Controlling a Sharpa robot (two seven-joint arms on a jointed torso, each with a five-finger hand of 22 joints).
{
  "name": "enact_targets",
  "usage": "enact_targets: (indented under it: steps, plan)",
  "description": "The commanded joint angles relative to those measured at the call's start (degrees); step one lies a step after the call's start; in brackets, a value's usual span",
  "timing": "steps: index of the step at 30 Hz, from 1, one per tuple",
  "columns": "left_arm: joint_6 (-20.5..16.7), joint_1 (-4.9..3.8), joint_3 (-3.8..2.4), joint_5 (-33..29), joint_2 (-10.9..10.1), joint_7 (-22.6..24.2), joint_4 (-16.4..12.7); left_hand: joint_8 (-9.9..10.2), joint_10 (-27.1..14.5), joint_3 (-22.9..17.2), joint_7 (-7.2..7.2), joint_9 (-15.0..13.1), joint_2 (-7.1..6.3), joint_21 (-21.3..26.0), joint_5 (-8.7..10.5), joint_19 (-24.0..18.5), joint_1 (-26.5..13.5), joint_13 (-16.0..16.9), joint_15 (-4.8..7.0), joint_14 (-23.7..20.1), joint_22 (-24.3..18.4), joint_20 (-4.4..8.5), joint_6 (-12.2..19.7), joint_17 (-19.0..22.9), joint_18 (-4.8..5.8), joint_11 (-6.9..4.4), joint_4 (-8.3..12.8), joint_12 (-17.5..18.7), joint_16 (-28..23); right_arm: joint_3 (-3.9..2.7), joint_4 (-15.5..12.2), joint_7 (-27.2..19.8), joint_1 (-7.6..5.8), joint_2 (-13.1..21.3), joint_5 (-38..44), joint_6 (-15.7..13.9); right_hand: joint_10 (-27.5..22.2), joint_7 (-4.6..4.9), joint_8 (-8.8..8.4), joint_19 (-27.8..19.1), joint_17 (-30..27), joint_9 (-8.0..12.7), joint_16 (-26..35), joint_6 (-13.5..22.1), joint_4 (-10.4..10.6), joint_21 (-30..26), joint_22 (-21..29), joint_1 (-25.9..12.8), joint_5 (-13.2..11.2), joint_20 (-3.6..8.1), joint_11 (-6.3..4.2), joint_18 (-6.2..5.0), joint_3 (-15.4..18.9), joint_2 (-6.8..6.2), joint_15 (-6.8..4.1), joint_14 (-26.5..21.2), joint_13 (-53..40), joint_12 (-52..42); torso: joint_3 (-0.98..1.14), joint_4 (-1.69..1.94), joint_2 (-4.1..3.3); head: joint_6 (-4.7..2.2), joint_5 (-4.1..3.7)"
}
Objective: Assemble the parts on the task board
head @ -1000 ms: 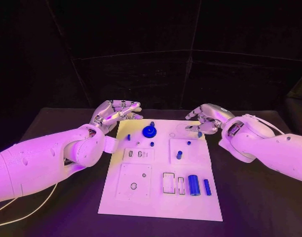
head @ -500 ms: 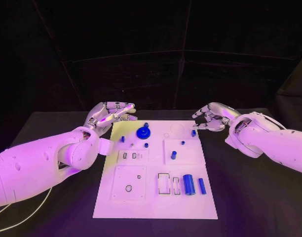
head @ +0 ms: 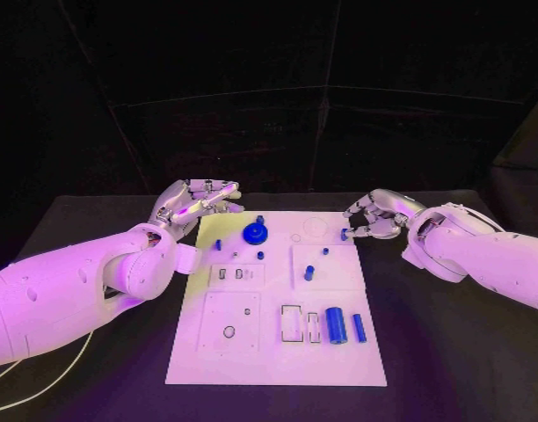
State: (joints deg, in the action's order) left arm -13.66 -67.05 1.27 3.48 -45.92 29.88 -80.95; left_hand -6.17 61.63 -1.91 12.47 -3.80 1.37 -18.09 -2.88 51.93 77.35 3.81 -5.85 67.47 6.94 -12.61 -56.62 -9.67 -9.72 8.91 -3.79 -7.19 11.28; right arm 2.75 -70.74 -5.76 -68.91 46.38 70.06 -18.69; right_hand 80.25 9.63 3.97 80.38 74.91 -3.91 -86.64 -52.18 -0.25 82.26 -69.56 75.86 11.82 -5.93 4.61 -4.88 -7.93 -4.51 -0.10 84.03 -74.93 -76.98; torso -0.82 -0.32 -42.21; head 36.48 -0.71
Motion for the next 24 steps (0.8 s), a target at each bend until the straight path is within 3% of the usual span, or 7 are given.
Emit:
enact_targets:
  steps: [1, 14, 24]
  plan:
    - [0.58, -0.05, -0.02, 0.2, 0.04, 0.29, 0.04, 0.23, 0.3, 0.27, -0.08, 0.0, 0.08, 0.33, 0.01, 0.56, -0.28, -0.02, -0.15, 0.1, -0.1, -0.04, -0.45, -0.12, -0.84, 0.09, 0.16, 0.28, -0.32, -0.02, -0.11, -1.11, 0.14, 0.13, -0.37, 1.83, -0.24, -0.06, -0.16, -0.02, 5.25, 0.0, -0.14, -0.12, -0.29, 0.17, 0.03, 0.37, 0.0, -0.15, -0.19, 0.79, 0.04, 0.16, 0.09, 4.05, -0.11, 0.21, -0.01, -0.05, 0.04, 0.12, 0.06]
    - [0.58, -0.02, 0.01, 0.2, 0.1, 0.28, 0.23, 0.23, 0.3, 0.27, -0.08, 0.0, 0.08, 0.33, 0.01, 0.56, -0.28, -0.02, -0.15, 0.1, -0.1, -0.04, -0.45, -0.12, -0.84, 0.09, 0.16, 0.28, -0.32, -0.02, 1.18, -0.37, 0.48, -0.61, -0.37, 2.28, -0.17, -0.11, 0.02, 0.02, 5.26, -0.08, -0.14, -0.46, -0.33, 0.22, -0.09, 0.36, -0.01, -0.15, -0.22, 0.81, 0.01, 0.4, 0.08, 4.05, -0.21, 0.14, 0.04, -0.02, 0.0, 0.18, -0.05]
    - [0.58, 0.02, 0.02, 0.2, 0.13, 0.25, 0.36, 0.23, 0.3, 0.27, -0.08, 0.0, 0.08, 0.33, 0.01, 0.56, -0.28, -0.02, -0.15, 0.1, -0.1, -0.04, -0.45, -0.12, -0.84, 0.09, 0.16, 0.28, -0.32, -0.03, 3.05, 0.61, 1.01, -2.41, 0.1, 3.44, 0.14, -0.53, 1.16, 0.01, 5.26, -0.4, -0.12, -2.96, -1.23, 0.25, -0.12, 1.05, -0.76, 0.06, -0.6, 0.8, -0.95, 1.89, -0.21, 4.04, -0.64, -0.19, -0.01, 0.01, 0.05, 0.42, 0.19]
